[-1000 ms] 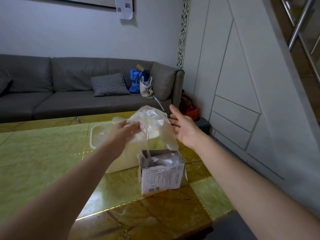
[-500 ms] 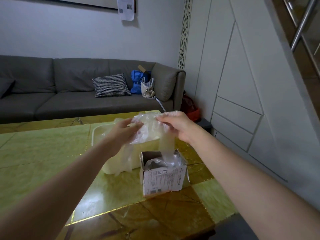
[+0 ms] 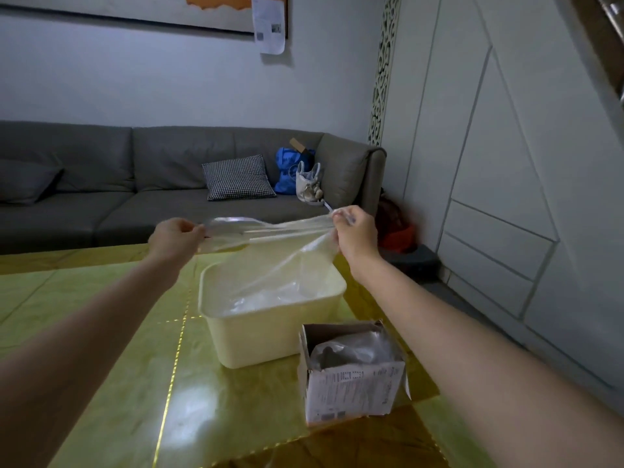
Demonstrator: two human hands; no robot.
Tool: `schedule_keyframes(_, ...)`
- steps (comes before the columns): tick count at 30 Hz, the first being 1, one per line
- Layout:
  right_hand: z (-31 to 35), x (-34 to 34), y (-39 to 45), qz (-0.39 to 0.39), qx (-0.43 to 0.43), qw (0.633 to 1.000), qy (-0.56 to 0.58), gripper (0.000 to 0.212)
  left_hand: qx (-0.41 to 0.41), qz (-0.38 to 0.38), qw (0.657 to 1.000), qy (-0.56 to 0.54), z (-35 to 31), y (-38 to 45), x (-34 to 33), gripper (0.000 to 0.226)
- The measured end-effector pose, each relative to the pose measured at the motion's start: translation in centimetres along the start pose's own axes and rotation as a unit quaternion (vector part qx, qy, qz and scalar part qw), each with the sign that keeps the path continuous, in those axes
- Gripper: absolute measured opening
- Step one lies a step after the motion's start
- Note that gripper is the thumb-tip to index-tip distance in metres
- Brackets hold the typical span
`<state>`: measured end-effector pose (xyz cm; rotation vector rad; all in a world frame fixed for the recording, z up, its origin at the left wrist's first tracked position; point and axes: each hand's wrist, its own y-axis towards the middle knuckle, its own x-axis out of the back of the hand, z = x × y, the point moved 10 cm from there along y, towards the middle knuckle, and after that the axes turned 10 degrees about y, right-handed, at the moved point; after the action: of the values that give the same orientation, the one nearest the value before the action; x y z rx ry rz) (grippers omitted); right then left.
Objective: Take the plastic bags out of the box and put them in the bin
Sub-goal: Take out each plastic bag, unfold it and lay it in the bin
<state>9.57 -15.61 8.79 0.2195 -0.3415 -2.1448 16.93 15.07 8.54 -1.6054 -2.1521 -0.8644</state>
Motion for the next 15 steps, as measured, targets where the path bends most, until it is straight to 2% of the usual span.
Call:
schedule_keyframes(2,-1.7,-1.4,0.6,0.007,0.014,0.999,-0.031,0.018,-0.077,-0.069,0.983,0.153,-1.4,1.2,1.1,0.032)
schedule_keyframes(3,-2.3,-1.8,0.7,0.012,0.014,0.999,-0.046,0.017,-0.135,-0.065,0.971,0.184,-2.8,1.0,0.6,0.036)
schedule_keyframes(5,-3.9,-2.9,1.1,0.026,0.009,0.997,-0.074,0.018,-0.263,0.009,0.936,0.233,-5.0,0.0,-3.0,0.049)
schedule_keyframes(6,-4.7,-3.4,1.2,0.035,0.003,0.995,-0.090,0.019,-0.308,0.076,0.912,0.258,-5.4,-0.9,-5.5,0.056)
schedule_keyframes(8,-6.4,-4.6,1.1,0.072,-0.016,0.986,-0.151,0.016,-0.302,0.248,0.866,0.311,-3.8,-3.0,-10.7,0.067)
schedule_keyframes(10,-7.5,-5.5,0.9,0.134,-0.043,0.960,-0.243,0.006,-0.246,0.364,0.809,0.392,-0.7,-4.6,-14.1,0.074)
schedule_keyframes(12,-7.2,-5.8,1.0,0.188,-0.035,0.920,-0.342,0.034,-0.212,0.391,0.774,0.451,1.2,-5.1,-15.4,0.073)
schedule_keyframes(13,-5.9,-6.1,1.2,0.199,0.013,0.901,-0.385,0.040,-0.210,0.389,0.772,0.457,1.4,-5.2,-15.7,0.072)
schedule_keyframes(15,-2.9,-7.7,0.6,0.253,0.122,0.865,-0.415,0.034,-0.217,0.387,0.774,0.452,1.3,-5.0,-16.1,0.070)
